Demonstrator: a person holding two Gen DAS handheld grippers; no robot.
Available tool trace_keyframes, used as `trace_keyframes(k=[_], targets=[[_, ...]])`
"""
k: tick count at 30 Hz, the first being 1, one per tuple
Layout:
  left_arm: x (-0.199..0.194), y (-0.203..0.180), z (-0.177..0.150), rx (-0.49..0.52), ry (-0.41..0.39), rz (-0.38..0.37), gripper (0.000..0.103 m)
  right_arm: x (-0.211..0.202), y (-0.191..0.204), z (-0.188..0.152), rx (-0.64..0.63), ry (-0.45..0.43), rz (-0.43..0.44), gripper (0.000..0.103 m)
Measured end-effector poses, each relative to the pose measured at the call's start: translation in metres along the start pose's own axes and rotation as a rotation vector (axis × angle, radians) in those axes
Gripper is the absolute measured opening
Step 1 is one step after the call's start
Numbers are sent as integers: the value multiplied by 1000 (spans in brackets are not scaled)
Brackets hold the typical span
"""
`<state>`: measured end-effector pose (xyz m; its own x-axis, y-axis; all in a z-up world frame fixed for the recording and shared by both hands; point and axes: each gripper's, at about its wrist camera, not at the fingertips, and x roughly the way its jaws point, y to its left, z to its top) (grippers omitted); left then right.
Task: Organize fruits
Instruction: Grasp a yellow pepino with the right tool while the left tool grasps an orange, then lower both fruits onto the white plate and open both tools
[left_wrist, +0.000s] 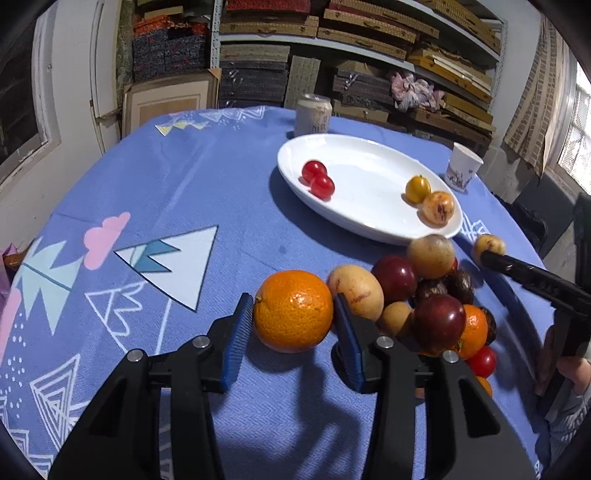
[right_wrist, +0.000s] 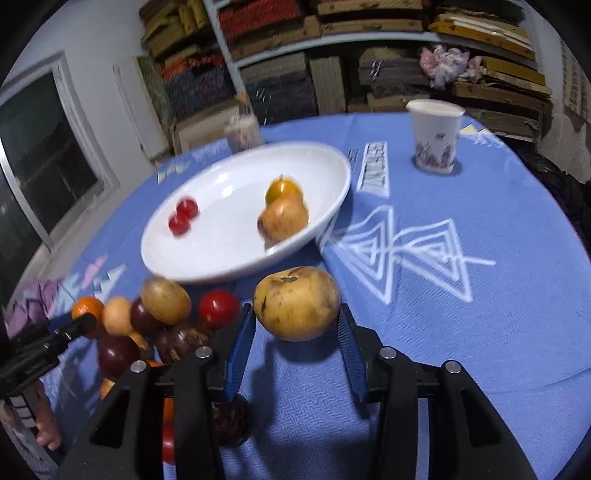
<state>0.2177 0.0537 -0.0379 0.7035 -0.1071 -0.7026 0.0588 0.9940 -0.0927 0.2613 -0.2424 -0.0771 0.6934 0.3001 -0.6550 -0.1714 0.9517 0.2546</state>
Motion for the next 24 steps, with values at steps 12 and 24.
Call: trace_keyframes(k=[12,24], targets=[[9,-43,124,71,-95,14,44,-21,39,104,-97,-134,33,46],[149,-56,165,50,72,18,44,123,40,130,-134,61,-5,46]])
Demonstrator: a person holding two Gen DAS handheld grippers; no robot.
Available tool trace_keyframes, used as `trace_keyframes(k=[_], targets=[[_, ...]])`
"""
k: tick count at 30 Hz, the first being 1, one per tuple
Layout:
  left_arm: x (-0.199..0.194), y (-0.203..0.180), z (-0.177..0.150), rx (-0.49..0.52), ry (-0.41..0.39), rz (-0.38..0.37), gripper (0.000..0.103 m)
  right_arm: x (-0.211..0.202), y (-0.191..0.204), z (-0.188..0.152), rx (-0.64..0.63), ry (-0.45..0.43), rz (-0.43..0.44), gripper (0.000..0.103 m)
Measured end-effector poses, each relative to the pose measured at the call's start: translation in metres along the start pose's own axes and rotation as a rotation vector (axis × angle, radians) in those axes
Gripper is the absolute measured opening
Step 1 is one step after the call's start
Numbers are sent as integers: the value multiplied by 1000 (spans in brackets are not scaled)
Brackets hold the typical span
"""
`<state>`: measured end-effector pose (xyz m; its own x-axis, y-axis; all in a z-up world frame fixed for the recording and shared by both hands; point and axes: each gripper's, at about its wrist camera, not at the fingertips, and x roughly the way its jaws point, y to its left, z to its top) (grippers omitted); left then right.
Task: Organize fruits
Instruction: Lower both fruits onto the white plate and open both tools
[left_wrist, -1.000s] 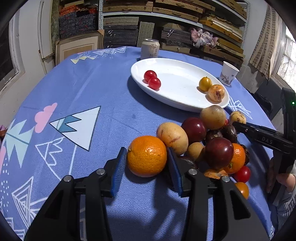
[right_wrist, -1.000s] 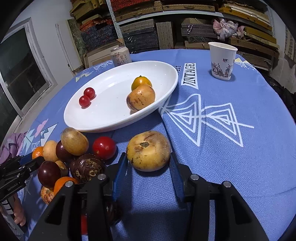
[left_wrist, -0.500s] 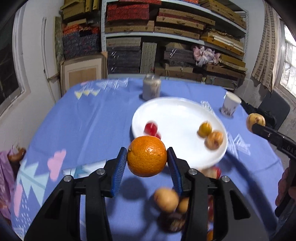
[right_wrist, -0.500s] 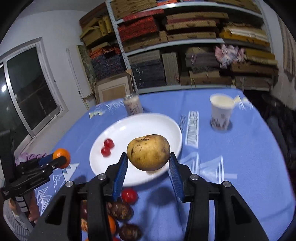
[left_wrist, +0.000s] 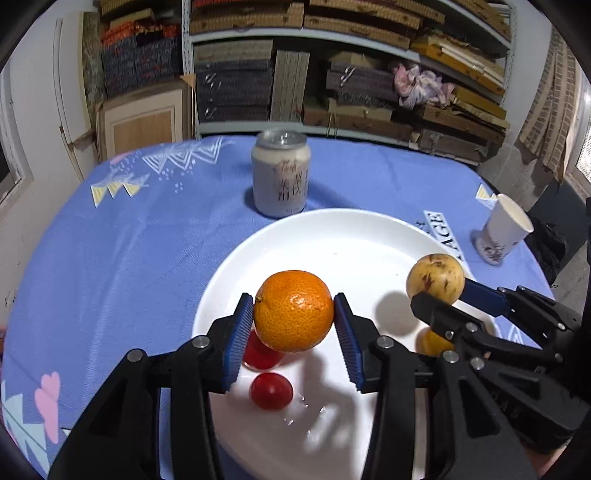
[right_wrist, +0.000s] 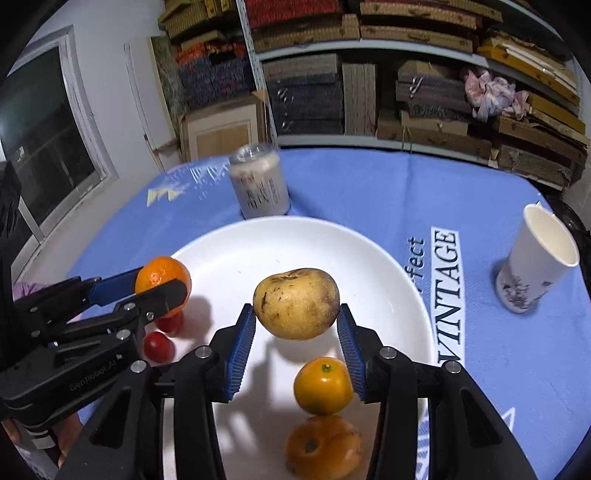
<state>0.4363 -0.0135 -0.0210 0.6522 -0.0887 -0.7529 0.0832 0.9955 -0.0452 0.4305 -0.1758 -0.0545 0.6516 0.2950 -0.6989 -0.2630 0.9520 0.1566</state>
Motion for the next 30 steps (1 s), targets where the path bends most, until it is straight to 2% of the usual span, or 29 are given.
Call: trace_keyframes(k=[7,10,19,21,23,28,30], targets=[[13,-2,4,-8,27,-43,44,16,-2,-4,-2,44,-7,47],[15,3,4,-40,40,-74,44,11,-1,-2,-10,21,-13,47],[8,5,1,-58,43,-97,46,-9,5,-1,-23,-20,10,49],[-4,6,-1,-67,8,-90,58,-19,5,1,-10,-42,23,54],[-18,10,-2,-83,-17,-96,64,-33,4,3,6,-65,38,63],[-66,25,-19,-110,-60,-82,66,-66,8,-3,32,-97,61,66],[-96,36,-41,-123,-99,-73,73,-86,13,-14,31,-104,81,68]])
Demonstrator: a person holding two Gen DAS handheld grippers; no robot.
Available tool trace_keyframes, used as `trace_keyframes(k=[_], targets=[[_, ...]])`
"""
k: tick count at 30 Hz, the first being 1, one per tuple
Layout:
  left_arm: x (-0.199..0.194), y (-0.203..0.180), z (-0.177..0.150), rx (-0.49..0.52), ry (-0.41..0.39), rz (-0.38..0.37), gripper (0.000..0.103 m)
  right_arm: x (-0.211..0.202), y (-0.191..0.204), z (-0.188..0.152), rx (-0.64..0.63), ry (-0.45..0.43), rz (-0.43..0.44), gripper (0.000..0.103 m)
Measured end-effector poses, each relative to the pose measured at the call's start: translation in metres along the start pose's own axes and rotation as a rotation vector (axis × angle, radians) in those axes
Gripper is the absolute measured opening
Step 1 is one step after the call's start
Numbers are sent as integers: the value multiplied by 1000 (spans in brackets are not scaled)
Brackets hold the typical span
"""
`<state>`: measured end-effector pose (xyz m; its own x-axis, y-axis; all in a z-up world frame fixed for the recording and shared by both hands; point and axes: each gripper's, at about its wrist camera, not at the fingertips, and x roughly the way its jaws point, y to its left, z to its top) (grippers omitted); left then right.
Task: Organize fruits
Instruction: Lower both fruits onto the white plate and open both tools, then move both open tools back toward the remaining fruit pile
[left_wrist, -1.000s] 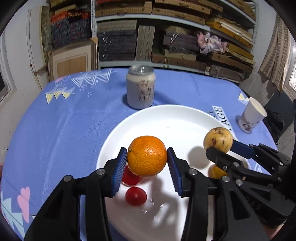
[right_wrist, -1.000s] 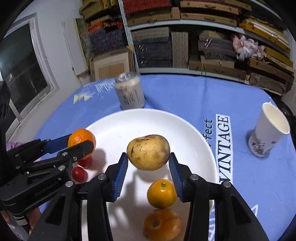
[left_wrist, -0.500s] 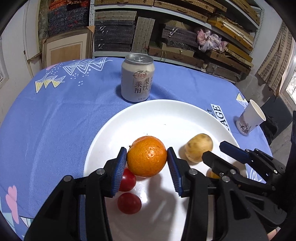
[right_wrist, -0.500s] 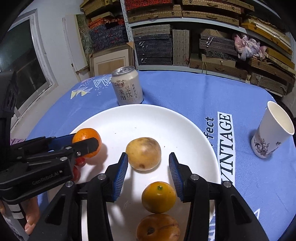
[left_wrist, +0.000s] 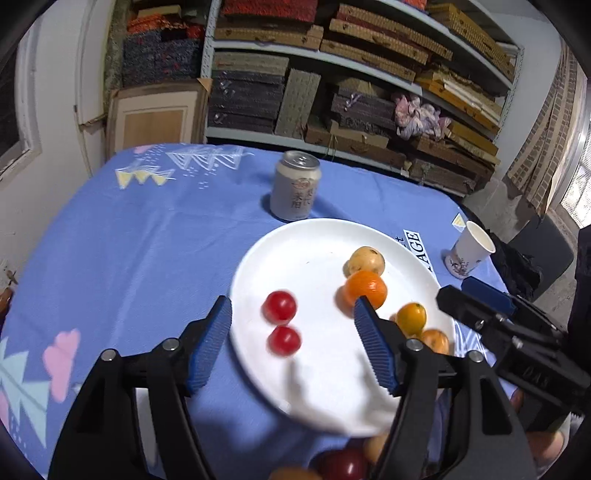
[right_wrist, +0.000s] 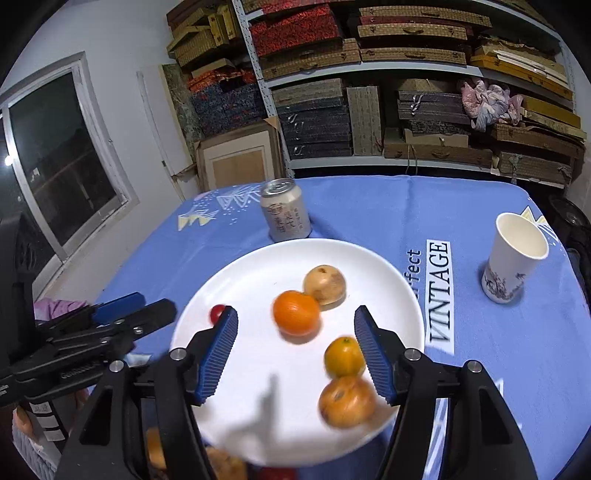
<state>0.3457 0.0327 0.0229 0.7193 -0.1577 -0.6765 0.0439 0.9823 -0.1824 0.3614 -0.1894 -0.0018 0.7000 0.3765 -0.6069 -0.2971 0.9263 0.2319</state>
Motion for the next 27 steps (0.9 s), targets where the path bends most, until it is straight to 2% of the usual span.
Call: trace_keyframes(k=[4,6,8,11,17,23,25,27], targets=[[-52,23,-48,-7,-78,59,81,-48,7,-40,13,-67,25,90],[-66,32,-75,-11,-88,81,81,-72,5,-68,25,-101,29,92],[-70,42,-100,-34,-64,88,81,-88,1,-92,41,-130,2,96],[-66,43,-117,-28,-13,85,81,-103,-7,-124,71,-150,-56,99],[-62,11,-129,109,-31,86,82,-102,-14,-131,101,-140,-52,100],[-37,-4,-130,176,25,117,82,-97,-21,-129,133,-120,-41,100],[-32,-5,-132,196,31,149,87,-96,-21,-129,136,-117,-39,100],[-33,-5,-133,215,4,195,90,-93,-19,-131,127,-104,-42,100]])
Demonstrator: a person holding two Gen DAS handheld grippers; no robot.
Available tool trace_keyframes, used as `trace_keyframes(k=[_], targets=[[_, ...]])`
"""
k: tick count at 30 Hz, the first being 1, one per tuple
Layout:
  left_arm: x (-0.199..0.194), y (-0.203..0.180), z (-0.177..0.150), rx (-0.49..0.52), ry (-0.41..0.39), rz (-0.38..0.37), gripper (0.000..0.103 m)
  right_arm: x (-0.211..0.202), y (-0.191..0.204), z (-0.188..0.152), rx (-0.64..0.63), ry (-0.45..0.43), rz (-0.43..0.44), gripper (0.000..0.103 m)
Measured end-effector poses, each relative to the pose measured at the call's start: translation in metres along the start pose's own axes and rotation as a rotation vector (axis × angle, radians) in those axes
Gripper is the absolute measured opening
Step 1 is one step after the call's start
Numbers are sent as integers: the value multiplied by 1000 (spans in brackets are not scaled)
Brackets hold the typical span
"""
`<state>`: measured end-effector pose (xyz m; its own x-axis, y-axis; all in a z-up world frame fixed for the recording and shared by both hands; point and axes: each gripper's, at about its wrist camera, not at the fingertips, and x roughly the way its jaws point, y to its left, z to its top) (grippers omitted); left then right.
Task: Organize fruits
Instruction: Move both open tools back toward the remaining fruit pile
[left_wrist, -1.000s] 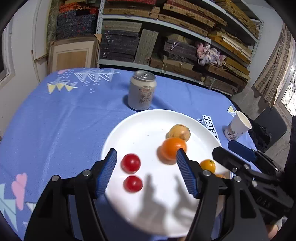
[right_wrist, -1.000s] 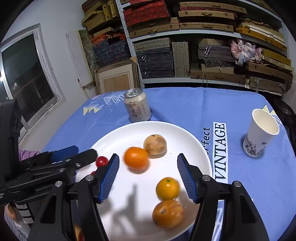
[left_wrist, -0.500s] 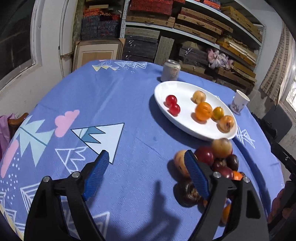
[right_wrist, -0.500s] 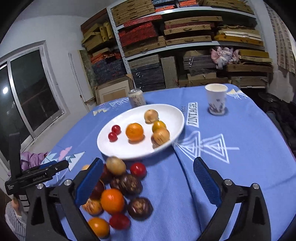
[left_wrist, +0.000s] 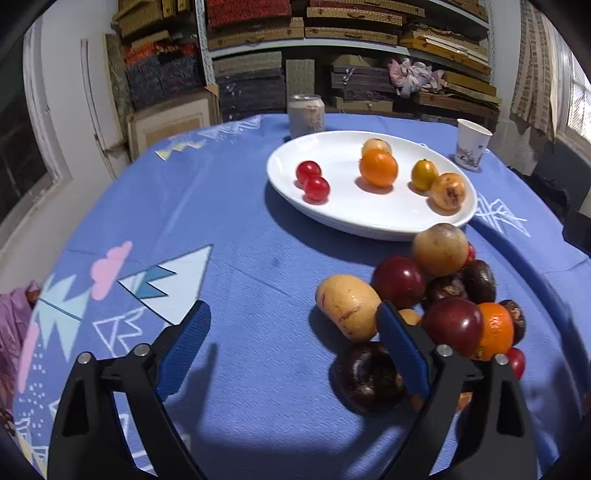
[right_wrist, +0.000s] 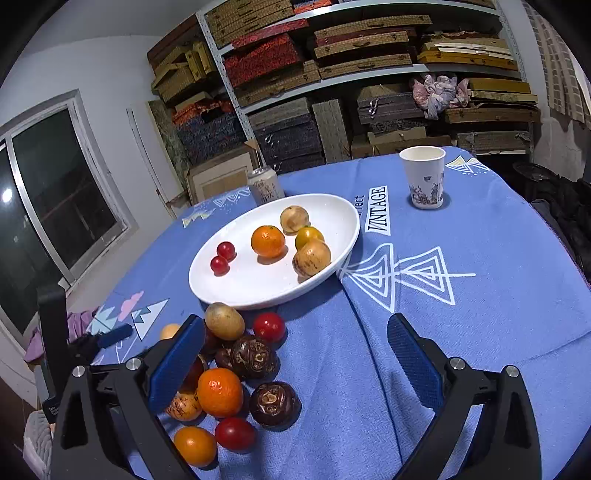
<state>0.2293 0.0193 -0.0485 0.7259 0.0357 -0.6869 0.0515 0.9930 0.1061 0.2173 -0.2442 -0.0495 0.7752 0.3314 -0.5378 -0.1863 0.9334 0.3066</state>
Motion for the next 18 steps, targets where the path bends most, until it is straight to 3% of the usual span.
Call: trace_keyframes(k=[3,6,10,18], targets=[[-5,8,0,-7,-28,77,90,6,9,-5,-40,27,-4,100],[-2,32,3,-94,-4,109,90,9,19,-10,-87,44,-11,100],[-2,48,4,-168,0,75,90,12,30,-15,-135,63,-9,100],[-2,27,0,-83,-6,79,90,22,46,-29,-228,102,-52,100]])
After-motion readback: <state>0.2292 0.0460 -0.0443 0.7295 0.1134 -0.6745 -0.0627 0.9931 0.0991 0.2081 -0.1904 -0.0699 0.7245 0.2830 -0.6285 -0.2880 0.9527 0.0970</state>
